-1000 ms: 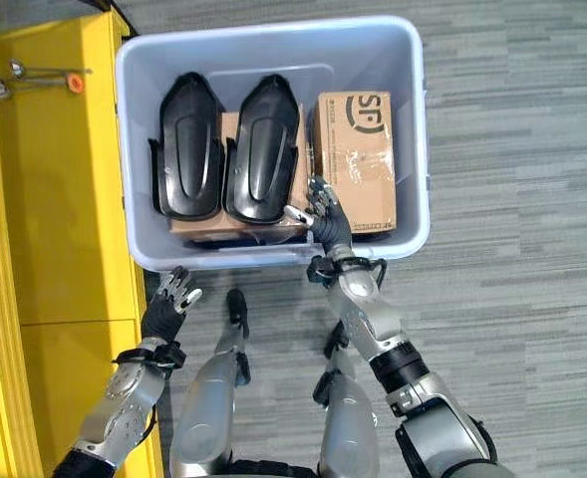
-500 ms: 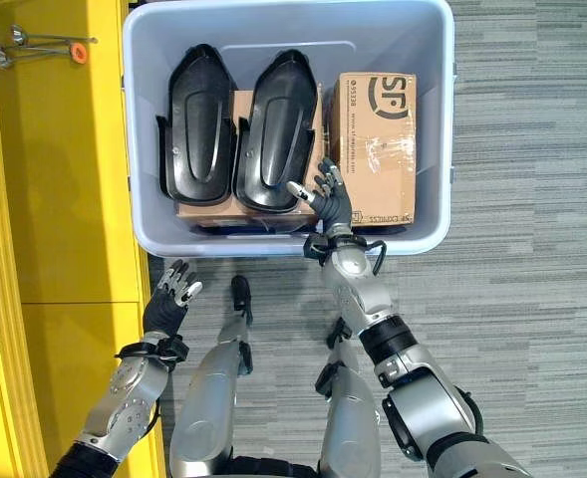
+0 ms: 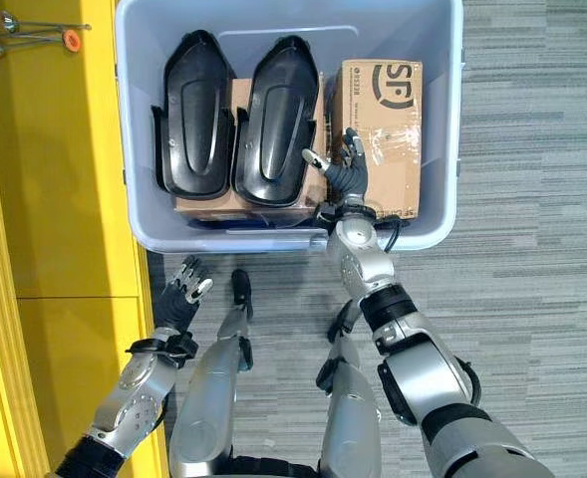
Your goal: Move parts from the plastic box to the shelf.
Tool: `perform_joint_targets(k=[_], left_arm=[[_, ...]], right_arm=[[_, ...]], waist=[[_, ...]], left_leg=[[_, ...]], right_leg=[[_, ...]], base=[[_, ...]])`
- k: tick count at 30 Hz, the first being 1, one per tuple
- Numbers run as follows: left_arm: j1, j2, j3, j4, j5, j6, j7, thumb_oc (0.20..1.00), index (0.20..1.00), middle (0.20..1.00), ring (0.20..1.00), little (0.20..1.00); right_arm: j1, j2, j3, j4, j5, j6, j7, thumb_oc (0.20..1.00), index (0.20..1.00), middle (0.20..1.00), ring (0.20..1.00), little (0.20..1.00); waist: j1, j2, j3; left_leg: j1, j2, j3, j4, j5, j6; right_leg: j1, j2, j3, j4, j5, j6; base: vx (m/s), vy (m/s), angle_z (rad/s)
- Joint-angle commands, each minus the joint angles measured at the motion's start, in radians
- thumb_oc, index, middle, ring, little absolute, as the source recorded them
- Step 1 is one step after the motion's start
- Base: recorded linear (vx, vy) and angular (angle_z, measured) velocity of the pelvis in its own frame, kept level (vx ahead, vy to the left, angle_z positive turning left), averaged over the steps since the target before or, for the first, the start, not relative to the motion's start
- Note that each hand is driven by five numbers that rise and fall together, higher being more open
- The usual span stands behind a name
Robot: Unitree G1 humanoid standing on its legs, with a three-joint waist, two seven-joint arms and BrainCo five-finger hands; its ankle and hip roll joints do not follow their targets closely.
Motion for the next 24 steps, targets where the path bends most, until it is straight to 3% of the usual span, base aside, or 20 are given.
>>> perform_joint_targets(k=[1,24], left_arm=[[0.008,0.05,-0.037,-0.063,-0.013,-0.049,0.005,1.0,1.0,1.0,1.0,1.0],[-0.035,0.047,-0.062,-0.044,-0.021,-0.066,0.016,1.0,1.0,1.0,1.0,1.0]], right_arm=[[-0.122,-0.037,0.021,0.053,-0.052,-0.041,-0.008,1.0,1.0,1.0,1.0,1.0],[-0.172,-0.039,0.06,0.176,-0.06,-0.033,0.004,1.0,1.0,1.0,1.0,1.0]], waist=[[0.03,-0.003,0.007],[0.035,-0.015,0.007]], left_leg=[[0.017,0.036,-0.077,0.052,-0.09,-0.049],[-0.029,0.03,-0.105,0.058,-0.094,-0.044]], right_leg=[[-0.049,-0.066,-0.014,0.094,-0.066,0.066],[-0.073,-0.06,-0.019,0.09,-0.066,0.067]], base=[[0.0,0.0,0.0],[0.0,0.0,0.0]])
